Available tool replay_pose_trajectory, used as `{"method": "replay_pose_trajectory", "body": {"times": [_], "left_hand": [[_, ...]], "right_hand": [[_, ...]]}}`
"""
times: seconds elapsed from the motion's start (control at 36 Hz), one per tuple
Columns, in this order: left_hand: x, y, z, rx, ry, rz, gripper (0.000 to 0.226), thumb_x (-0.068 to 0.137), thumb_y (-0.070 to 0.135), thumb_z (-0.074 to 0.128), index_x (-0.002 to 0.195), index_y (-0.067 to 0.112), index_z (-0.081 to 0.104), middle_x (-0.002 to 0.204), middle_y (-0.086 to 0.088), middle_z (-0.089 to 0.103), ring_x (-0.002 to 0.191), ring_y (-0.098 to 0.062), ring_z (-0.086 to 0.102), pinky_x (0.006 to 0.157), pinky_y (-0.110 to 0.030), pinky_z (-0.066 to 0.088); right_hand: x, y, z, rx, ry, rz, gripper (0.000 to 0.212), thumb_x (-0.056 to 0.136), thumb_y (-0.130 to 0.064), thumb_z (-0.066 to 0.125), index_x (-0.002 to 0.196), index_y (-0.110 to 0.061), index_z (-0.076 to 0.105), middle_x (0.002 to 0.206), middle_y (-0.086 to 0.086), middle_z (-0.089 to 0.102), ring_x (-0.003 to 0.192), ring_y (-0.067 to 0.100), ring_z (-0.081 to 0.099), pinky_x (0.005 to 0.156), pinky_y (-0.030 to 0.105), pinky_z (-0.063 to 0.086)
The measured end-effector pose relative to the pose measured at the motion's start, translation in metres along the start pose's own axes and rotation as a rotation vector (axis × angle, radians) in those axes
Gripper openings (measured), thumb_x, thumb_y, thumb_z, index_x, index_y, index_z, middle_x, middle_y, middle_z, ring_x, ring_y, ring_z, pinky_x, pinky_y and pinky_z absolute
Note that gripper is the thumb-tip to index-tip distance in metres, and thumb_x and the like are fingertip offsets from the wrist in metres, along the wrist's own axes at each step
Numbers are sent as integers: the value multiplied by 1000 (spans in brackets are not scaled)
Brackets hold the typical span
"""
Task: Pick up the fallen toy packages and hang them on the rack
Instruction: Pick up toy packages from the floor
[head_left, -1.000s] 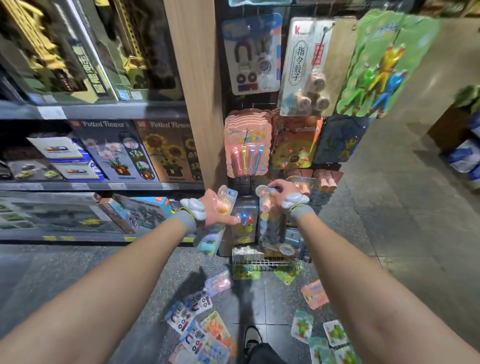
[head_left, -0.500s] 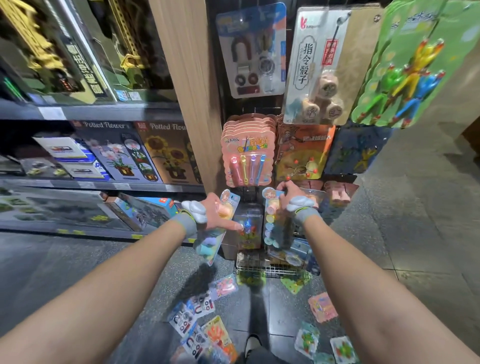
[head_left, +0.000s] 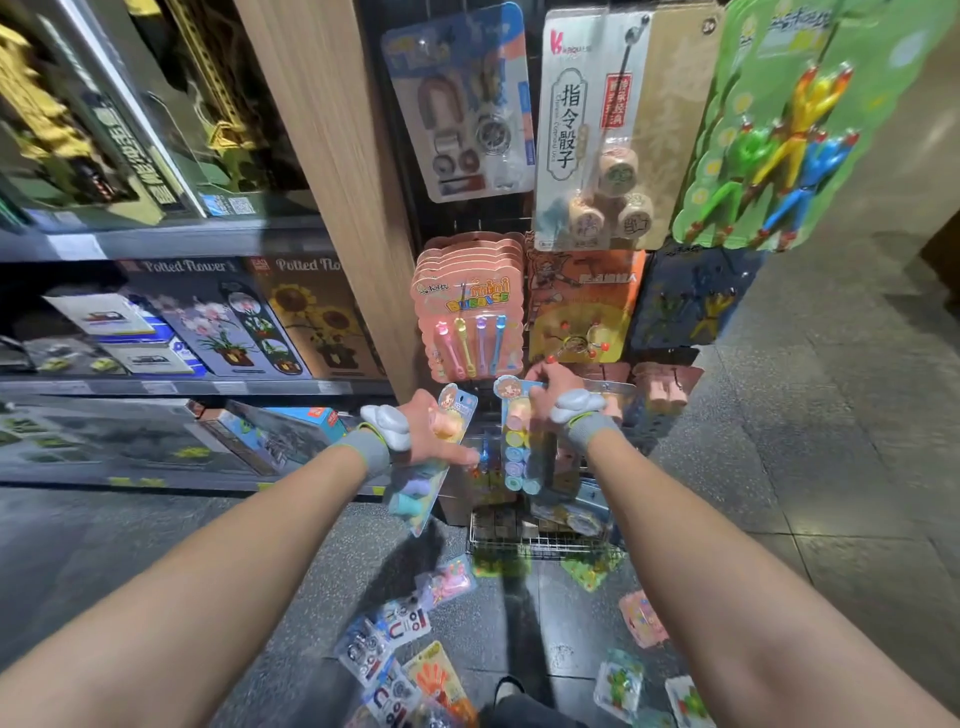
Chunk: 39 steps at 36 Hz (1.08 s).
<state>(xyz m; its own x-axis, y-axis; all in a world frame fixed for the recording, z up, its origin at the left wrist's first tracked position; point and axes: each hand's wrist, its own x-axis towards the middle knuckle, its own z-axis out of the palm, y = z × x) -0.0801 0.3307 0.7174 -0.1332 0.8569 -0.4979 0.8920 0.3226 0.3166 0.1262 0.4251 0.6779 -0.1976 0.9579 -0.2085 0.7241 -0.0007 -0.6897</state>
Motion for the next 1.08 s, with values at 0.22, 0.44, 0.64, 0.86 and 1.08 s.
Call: {"method": "replay_pose_trajectory", "body": {"times": [0.22, 0.44, 0.64, 0.86, 1.08], "left_hand": [[1, -1, -7, 12, -6, 0, 107, 57, 75, 76, 133, 13, 33, 114, -2, 52, 101, -22, 56, 84, -37, 50], [2, -4, -10, 19, -12, 1, 108, 53, 78, 76, 129, 13, 35, 109, 0, 54, 98, -20, 56, 83, -37, 50], [3, -1, -8, 16, -39, -1, 102, 63, 70, 77, 131, 8, 33, 107, -1, 52, 94, -18, 54, 73, -32, 44], [8, -9, -4, -2, -37, -19, 100, 60, 70, 79, 128, 10, 35, 111, -1, 55, 95, -17, 55, 73, -31, 42], [14, -19, 1, -57, -41, -35, 131, 39, 90, 71, 116, -13, 44, 113, -27, 63, 100, -42, 58, 72, -44, 51]], "right_hand": [[-1, 5, -8, -30, -16, -7, 18, 87, -8, 58, 88, -26, 61, 103, -2, 66, 91, 22, 60, 71, 23, 43], [5, 6, -12, -62, -8, 33, 22, 93, -7, 54, 103, -22, 67, 113, 2, 67, 99, 25, 63, 79, 26, 49], [8, 1, -11, -186, 18, 159, 28, 94, -23, 59, 116, -5, 59, 120, 11, 63, 106, 29, 60, 81, 29, 46], [6, -12, -15, -318, -43, 210, 27, 91, -15, 58, 114, -3, 63, 118, 11, 66, 106, 21, 63, 84, 29, 53], [11, -19, -21, -295, -92, 257, 31, 97, -18, 54, 67, -18, 43, 71, 2, 46, 61, 13, 44, 53, 14, 38]]}}
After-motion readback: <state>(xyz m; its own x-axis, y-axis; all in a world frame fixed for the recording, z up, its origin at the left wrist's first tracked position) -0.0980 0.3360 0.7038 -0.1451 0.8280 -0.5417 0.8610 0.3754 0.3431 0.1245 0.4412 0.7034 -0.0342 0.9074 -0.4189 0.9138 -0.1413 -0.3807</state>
